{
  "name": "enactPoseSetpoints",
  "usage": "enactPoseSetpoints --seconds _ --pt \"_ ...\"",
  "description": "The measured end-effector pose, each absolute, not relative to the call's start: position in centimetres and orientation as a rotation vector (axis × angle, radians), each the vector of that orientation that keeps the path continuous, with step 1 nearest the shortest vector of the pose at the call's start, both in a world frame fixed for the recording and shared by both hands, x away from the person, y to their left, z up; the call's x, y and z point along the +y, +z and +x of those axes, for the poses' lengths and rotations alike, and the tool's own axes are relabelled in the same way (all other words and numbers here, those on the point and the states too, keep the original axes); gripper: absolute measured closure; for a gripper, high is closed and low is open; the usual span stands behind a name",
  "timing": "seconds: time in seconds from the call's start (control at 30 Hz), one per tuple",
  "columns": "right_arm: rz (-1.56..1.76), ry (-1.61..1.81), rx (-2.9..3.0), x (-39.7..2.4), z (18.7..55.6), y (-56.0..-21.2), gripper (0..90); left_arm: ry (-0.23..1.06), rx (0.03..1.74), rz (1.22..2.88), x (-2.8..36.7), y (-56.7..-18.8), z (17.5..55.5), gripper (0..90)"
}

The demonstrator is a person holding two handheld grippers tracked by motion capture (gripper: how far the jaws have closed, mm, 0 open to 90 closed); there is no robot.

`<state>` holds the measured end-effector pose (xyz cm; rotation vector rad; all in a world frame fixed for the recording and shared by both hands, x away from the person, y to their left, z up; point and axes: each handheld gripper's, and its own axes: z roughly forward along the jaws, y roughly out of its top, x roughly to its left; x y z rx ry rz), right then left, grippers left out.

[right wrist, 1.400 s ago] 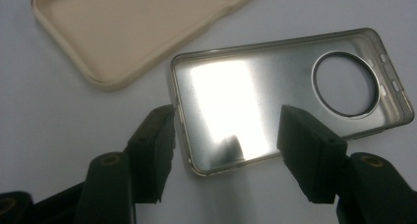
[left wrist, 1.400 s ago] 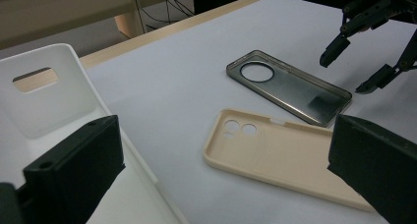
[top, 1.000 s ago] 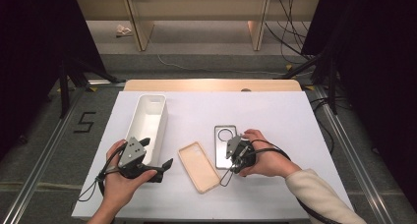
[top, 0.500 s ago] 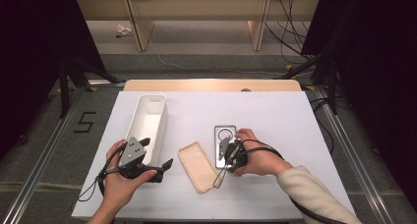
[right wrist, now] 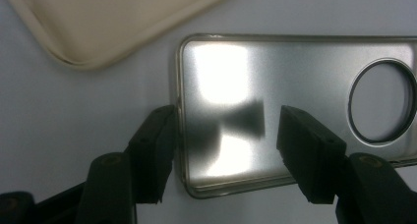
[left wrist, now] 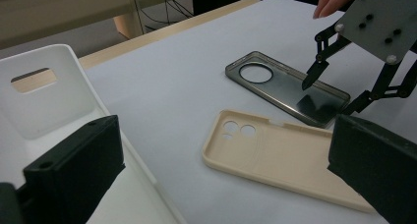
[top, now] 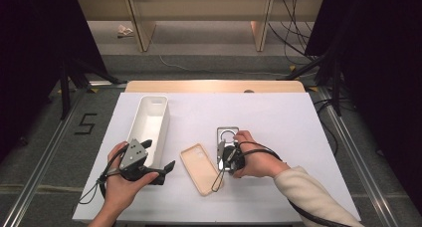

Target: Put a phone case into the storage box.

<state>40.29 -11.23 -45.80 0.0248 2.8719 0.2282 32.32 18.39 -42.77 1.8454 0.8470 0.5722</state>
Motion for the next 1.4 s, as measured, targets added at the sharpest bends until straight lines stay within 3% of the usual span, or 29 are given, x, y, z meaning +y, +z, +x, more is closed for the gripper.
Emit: enactPoseSetpoints --seconds 0.57,1.4 --pt "-0.08 0.121 2.917 -10.3 39.9 -45.7 61.7 0.569 0.847 1.845 18.4 -42.8 32.3 0.0" --pt "-0.112 0.084 2.942 -10.0 39.3 -45.7 81.9 0.567 0.845 1.847 18.4 -42.8 32.3 0.0"
